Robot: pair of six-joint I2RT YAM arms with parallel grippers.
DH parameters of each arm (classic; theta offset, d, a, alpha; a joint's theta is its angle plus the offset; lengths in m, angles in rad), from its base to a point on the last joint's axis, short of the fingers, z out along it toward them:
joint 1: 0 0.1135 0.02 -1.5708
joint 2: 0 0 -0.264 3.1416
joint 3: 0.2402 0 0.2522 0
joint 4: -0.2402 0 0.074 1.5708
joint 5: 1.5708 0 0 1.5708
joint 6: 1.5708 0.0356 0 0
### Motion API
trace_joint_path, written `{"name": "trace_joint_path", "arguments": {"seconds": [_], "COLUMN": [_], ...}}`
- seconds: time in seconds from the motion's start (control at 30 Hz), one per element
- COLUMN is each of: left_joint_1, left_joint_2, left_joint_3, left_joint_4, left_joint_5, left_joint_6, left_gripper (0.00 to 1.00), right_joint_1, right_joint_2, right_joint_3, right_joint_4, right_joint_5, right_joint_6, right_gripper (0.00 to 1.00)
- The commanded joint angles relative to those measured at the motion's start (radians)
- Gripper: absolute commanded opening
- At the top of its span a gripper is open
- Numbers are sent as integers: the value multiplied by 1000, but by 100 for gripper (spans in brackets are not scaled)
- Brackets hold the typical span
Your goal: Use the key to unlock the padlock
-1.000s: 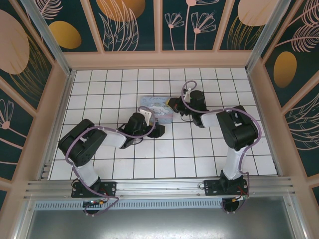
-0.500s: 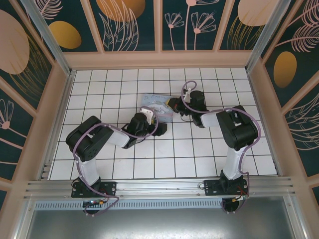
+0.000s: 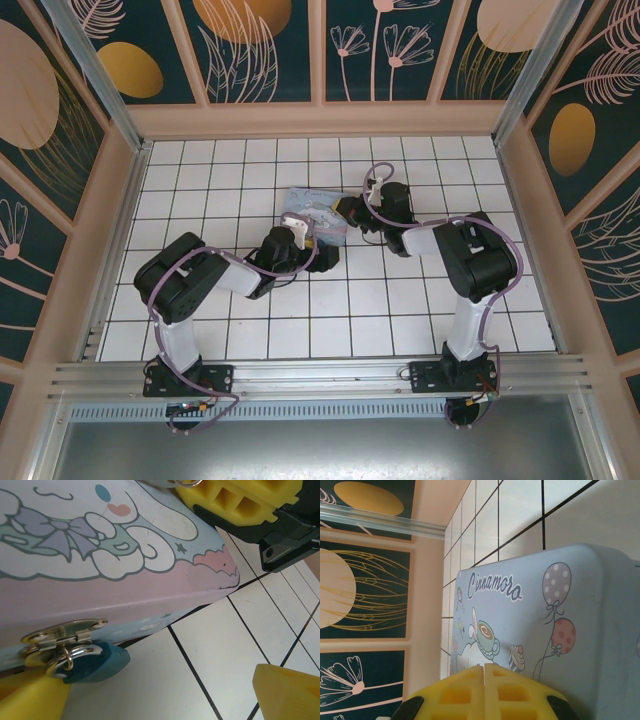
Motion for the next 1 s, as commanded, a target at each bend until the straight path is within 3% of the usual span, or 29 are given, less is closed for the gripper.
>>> {"name": "trace_joint_path", "arguments": {"seconds": [0.0, 0.97], "left_joint_1": [-6, -6], "left_joint_2": [19, 89], "left_joint_3": [-9, -98], "left_joint_4": [104, 409], "left_joint_5": [38, -3], "left_joint_6": [-47, -346], "left_gripper": [94, 94], "right_joint_1": [17, 19], "right_joint_2": [30, 36], "right_joint_3": [-16, -32], "right_joint_4": [1, 21], "right_joint_5": [10, 12], "right_joint_6": [-5, 9], "right_gripper": [0, 0]}}
